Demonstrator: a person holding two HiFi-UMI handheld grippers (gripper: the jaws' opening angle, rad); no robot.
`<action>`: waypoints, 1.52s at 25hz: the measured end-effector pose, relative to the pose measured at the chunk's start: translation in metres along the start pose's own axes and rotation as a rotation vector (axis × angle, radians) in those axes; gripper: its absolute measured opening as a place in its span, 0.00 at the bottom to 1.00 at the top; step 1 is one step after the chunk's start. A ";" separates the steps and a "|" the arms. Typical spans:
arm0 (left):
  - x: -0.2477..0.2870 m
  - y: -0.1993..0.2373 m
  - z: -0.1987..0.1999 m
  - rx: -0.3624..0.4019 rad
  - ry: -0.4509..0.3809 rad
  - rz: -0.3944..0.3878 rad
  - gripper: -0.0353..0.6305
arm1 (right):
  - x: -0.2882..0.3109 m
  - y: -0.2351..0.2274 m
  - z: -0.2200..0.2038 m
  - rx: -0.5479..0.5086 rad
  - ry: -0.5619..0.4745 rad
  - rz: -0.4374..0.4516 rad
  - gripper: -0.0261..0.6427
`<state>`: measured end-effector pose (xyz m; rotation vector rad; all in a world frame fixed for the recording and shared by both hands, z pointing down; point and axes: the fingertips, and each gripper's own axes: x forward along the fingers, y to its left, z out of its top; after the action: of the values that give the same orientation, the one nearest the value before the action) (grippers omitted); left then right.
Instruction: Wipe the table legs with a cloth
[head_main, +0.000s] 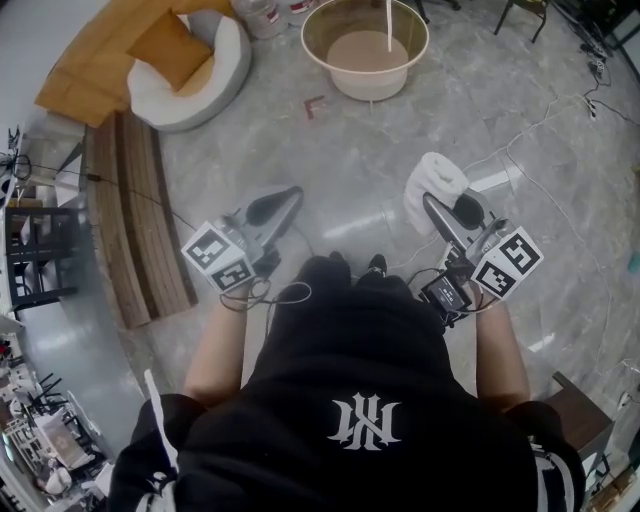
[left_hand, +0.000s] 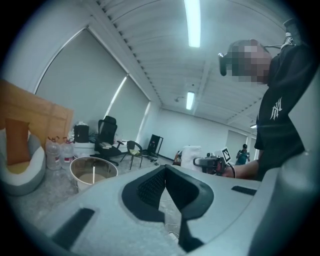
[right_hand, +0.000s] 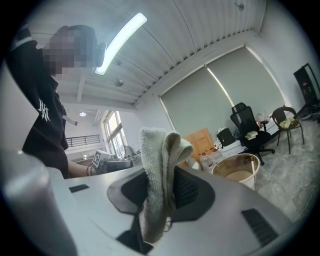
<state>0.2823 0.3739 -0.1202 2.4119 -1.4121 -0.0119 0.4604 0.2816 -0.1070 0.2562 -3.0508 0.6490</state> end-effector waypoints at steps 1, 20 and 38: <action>0.002 0.001 0.000 -0.006 0.001 0.004 0.06 | -0.001 -0.002 -0.001 0.002 0.005 -0.002 0.19; 0.044 0.109 0.021 -0.016 -0.008 -0.105 0.06 | 0.087 -0.050 0.018 0.021 0.013 -0.118 0.19; 0.050 0.247 0.042 -0.039 -0.045 -0.221 0.06 | 0.241 -0.087 0.055 -0.019 0.075 -0.192 0.19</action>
<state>0.0914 0.2099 -0.0778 2.5372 -1.1453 -0.1471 0.2378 0.1434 -0.1109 0.5045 -2.9111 0.6026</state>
